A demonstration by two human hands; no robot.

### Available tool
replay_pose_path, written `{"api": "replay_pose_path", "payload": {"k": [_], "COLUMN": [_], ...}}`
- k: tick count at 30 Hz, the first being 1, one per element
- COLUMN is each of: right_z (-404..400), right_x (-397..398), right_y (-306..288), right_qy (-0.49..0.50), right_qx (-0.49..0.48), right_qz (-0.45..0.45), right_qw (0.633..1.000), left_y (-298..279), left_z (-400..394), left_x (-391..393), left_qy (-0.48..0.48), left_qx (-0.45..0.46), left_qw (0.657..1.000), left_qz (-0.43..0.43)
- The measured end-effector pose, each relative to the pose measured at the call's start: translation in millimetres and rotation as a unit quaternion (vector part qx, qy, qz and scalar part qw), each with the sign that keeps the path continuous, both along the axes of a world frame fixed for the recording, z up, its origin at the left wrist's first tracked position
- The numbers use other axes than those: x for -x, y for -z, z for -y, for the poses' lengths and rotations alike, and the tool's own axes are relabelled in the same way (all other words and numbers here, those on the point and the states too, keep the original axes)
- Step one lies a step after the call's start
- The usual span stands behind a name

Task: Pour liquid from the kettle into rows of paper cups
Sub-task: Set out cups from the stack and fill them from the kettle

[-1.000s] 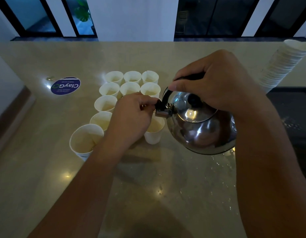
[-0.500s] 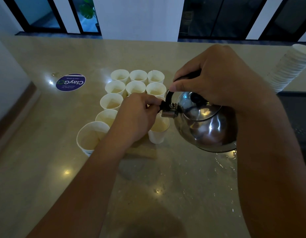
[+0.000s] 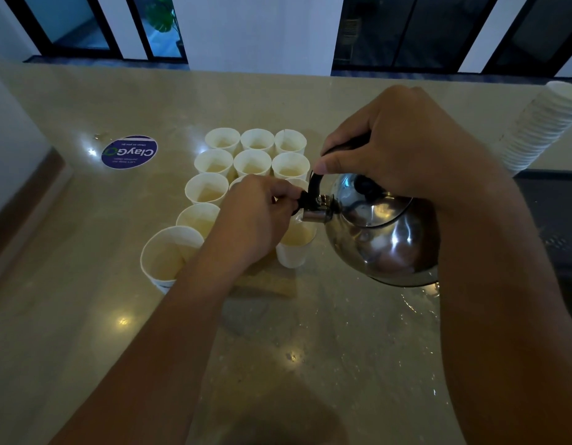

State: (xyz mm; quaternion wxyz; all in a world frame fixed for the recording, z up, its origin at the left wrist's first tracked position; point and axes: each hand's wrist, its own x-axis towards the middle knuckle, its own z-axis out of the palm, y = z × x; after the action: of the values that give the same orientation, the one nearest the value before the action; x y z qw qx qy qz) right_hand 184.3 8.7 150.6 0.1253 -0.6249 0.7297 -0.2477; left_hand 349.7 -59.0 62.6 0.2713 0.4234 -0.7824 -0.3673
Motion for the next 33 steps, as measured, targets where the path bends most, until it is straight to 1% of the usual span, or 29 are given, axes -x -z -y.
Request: {"api": "replay_pose_path", "payload": {"k": [8, 17, 26, 29, 33], "right_z": [0, 0, 0, -6, -18], "right_x": [0, 3, 6, 13, 26], "right_y": [1, 2, 7, 12, 30], "right_qy": [0.000, -0.002, 0.004, 0.019, 0.094], "right_qx": [0.005, 0.002, 0.013, 0.029, 0.089], "right_qz": [0.008, -0.003, -0.003, 0.025, 0.120], "right_qw": [1.000, 1.000, 1.000, 0.999, 0.984], "left_y": [1, 3, 5, 5, 0], "left_z": [2, 1, 2, 2, -3], "left_x": [1, 3, 2, 4, 17], "left_qy": [-0.003, -0.011, 0.003, 0.007, 0.022], "left_qx": [-0.015, -0.024, -0.022, -0.026, 0.003], "left_qw": [1.000, 1.000, 1.000, 1.000, 1.000], "left_qz": [-0.006, 0.002, 0.000, -0.008, -0.003]}}
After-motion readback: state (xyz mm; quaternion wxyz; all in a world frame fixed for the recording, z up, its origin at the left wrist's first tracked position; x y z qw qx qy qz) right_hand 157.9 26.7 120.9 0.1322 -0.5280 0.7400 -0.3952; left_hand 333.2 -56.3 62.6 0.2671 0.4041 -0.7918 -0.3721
